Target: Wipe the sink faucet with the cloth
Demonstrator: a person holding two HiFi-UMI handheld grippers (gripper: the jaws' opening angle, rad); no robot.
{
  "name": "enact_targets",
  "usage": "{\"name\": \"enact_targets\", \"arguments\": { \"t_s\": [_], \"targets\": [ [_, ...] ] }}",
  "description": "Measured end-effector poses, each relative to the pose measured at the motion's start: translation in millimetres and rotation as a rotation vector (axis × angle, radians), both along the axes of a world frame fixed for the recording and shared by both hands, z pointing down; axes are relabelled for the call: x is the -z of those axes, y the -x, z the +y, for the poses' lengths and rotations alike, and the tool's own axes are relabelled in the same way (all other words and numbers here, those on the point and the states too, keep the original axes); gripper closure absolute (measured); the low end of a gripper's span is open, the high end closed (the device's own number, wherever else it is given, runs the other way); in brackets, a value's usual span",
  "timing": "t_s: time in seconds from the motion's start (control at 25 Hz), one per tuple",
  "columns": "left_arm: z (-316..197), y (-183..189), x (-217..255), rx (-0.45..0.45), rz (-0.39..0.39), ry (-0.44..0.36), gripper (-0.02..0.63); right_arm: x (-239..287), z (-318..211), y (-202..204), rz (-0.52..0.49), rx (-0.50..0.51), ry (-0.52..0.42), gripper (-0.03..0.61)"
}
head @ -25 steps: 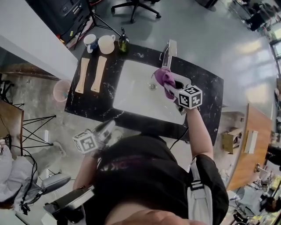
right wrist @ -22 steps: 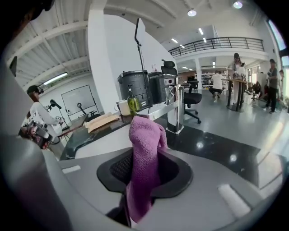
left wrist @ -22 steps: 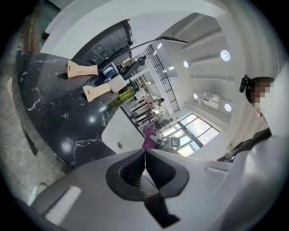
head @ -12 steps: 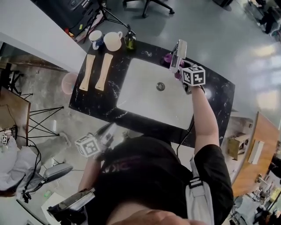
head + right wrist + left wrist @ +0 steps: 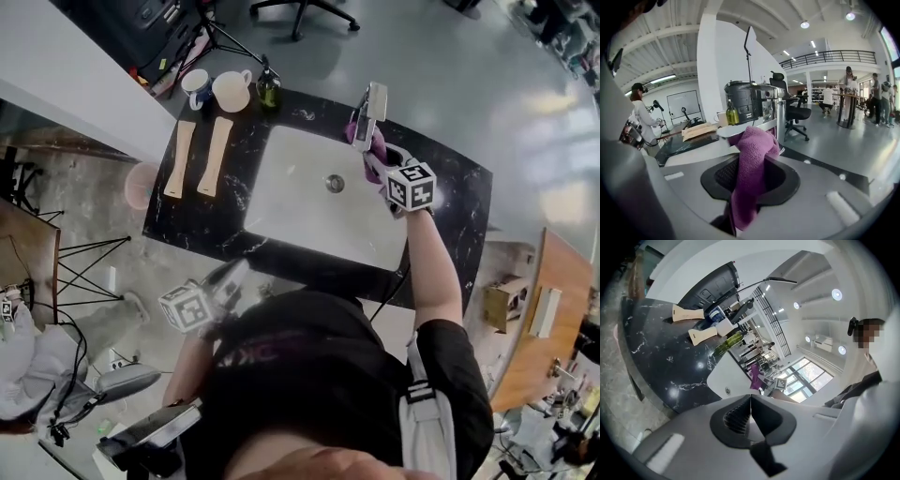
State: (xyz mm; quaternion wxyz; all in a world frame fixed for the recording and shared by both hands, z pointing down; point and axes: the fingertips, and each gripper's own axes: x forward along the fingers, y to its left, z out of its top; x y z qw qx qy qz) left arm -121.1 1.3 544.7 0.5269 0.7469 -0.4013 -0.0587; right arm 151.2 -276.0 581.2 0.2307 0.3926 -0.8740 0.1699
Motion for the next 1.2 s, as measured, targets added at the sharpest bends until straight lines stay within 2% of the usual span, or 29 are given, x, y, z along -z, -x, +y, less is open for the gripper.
{"name": "enact_targets", "arguments": {
  "t_s": [0.12,0.2,0.28,0.44,0.52,0.64,0.76,0.92,1.04,1.12,1.2],
  "targets": [
    [-1.4,-1.5,2.6,-0.029,0.013,-0.013,0.611,21.8,35.9,-6.1,-0.045,0.002,-0.04,0.468],
    [-1.6,-3.9,4.3,-0.047,0.018,-0.022,0.611,45.0,45.5,-14.3,-0.163,-0.061,-0.05,0.468],
    [-2.0,-5.3,5.1,-0.057,0.019,-0.028,0.611,67.0,34.1,-28.9,-0.36,-0.192,-0.023,0.468],
    [-1.7,-6.6,5.8,-0.041,0.017,-0.029,0.611,99.2,-30.8,-57.8,-0.822,-0.456,0.088,0.468],
    [0.3,-5.5,6.5,-0.02,0.01,-0.027,0.611,96.1,-66.1,-63.5,-0.918,-0.536,0.144,0.468],
    [4.7,-0.6,6.2,0.03,-0.002,-0.02,0.611,60.1,-105.3,-55.4,-0.943,-0.568,0.26,0.468],
    [10.1,2.2,3.5,0.079,-0.003,0.0,0.611,20.3,-118.6,-51.5,-0.912,-0.632,0.381,0.469],
    [13.8,2.3,-3.4,0.12,0.003,0.021,0.611,-35.4,-116.9,-52.4,-0.732,-0.711,0.524,0.469],
    [12.1,-1.3,-6.0,0.122,0.007,0.026,0.611,-55.4,-110.2,-52.2,-0.606,-0.742,0.579,0.469],
    [10.9,-3.4,-7.5,0.116,0.008,0.025,0.611,-52.5,-104.1,-49.4,-0.555,-0.753,0.602,0.471],
    [8.9,-4.8,-7.8,0.108,0.01,0.021,0.611,-50.1,-102.7,-47.7,-0.548,-0.75,0.616,0.469]
  ]
}}
